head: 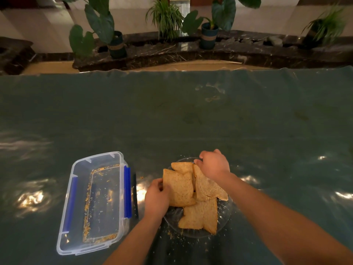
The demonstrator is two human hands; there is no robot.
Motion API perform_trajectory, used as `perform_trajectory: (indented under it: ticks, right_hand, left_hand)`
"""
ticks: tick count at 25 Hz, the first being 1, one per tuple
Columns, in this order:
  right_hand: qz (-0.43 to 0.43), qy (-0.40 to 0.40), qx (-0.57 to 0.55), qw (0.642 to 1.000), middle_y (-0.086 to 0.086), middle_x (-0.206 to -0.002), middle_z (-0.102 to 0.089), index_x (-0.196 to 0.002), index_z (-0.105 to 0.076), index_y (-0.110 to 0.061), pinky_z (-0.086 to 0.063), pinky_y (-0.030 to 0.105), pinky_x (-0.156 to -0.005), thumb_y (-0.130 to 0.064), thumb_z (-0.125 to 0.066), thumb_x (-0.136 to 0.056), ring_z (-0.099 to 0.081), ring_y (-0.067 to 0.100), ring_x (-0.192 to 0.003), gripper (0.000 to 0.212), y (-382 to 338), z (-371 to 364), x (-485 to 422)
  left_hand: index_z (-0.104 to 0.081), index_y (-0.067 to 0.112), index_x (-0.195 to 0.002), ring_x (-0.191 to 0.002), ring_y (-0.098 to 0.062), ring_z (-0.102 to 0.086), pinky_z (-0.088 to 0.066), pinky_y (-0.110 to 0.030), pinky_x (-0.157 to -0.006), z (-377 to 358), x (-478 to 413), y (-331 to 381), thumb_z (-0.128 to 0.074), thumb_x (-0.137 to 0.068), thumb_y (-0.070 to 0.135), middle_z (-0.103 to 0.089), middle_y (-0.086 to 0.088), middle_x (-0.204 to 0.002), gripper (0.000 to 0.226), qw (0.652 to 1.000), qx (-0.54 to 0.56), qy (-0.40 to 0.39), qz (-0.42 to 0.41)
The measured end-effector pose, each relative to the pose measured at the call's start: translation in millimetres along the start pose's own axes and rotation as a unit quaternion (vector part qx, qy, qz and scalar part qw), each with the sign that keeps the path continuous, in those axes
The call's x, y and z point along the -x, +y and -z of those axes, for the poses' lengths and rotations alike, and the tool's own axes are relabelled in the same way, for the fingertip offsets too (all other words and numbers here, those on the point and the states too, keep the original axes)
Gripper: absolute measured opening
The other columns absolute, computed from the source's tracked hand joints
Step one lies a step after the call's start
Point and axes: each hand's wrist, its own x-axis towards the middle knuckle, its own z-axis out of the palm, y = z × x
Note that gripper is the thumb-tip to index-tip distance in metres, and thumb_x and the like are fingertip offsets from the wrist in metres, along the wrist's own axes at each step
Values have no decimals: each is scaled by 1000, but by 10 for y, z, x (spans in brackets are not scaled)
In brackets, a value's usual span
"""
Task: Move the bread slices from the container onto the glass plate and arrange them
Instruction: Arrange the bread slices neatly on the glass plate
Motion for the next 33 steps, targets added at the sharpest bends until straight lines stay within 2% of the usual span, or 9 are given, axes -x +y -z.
perform_trajectory:
  ticks: [5, 9, 12, 16, 20, 24, 27, 29, 33]
  right_hand:
    - [3, 19, -28, 999, -2, -85, -72, -90, -68, -27, -49, 37, -79, -37, -58, -88, -56, 24, -99, 14, -19, -28, -39]
    - [13, -17, -16, 1000, 3, -87, -71, -86, -65, -21, -51, 37, -77, -32, -60, -89, -62, 26, -91, 12, 27, 31, -70]
    - [44, -33, 2, 999, 6, -88, -69, -85, -61, -18, -50, 38, -72, -22, -62, -84, -62, 29, -87, 5, 17, 55, -71]
    - [52, -41, -23, 998, 5, -93, -69, -92, -67, -17, -54, 36, -76, -17, -64, -81, -63, 27, -90, 11, 7, 41, -88]
    - [47, 26, -77, 996, 3, -97, -63, -95, -70, -19, -48, 31, -75, -18, -61, -85, -62, 24, -88, 14, 134, -15, -109]
    - [45, 63, -100, 992, 3, -101, -59, -99, -69, -17, -44, 27, -74, -12, -56, -87, -62, 24, -88, 19, 192, -73, -137]
    - [58, 60, -111, 990, 5, -104, -60, -103, -68, -14, -47, 30, -78, -12, -54, -88, -62, 25, -91, 21, 167, -102, -126]
    - [45, 77, -146, 985, 5, -105, -61, -108, -67, -14, -48, 30, -78, -16, -57, -89, -62, 22, -90, 21, 161, -59, -73]
    - [-19, 165, -266, 950, -6, -93, -64, -103, -67, -21, -44, 17, -71, -25, -65, -86, -60, 6, -80, 18, 320, 46, 322]
  left_hand:
    - [-56, 19, -127, -94, -7, -55, -45, -26, -76, 19, -11, -19, -57, -95, 24, -59, 11, -104, 32, 1000, 2, -10, 3]
    - [-57, 22, -125, -87, 2, -52, -45, -23, -71, 30, -33, -41, -58, -94, 24, -55, 19, -95, 31, 1000, 6, -16, 2]
    - [-57, 22, -123, -90, -2, -54, -50, -29, -82, 21, -12, -51, -59, -94, 22, -58, 16, -99, 30, 1000, 5, -6, 3]
    - [-58, 22, -121, -90, -3, -56, -50, -29, -81, 4, 6, -61, -60, -93, 18, -57, 18, -96, 28, 1000, 13, -1, 4]
    - [-59, 23, -119, -85, 4, -53, -47, -22, -71, 19, -28, -77, -60, -93, 18, -57, 22, -94, 26, 1000, 9, -12, -1]
    - [-60, 23, -120, -86, 2, -55, -48, -23, -70, 17, -35, -66, -61, -93, 18, -57, 20, -93, 27, 1000, 5, -12, 8]
    - [-59, 21, -122, -94, -8, -58, -53, -31, -82, -2, -36, -46, -61, -94, 17, -60, 13, -101, 29, 1000, 18, -9, 20]
    - [-59, 20, -122, -96, -10, -58, -52, -32, -84, -6, -36, -26, -61, -94, 17, -60, 11, -103, 29, 999, 28, -7, 32]
    - [-60, 20, -120, -94, -11, -59, -55, -37, -86, -19, -58, -33, -62, -93, 17, -63, 8, -103, 28, 997, 65, 3, 45]
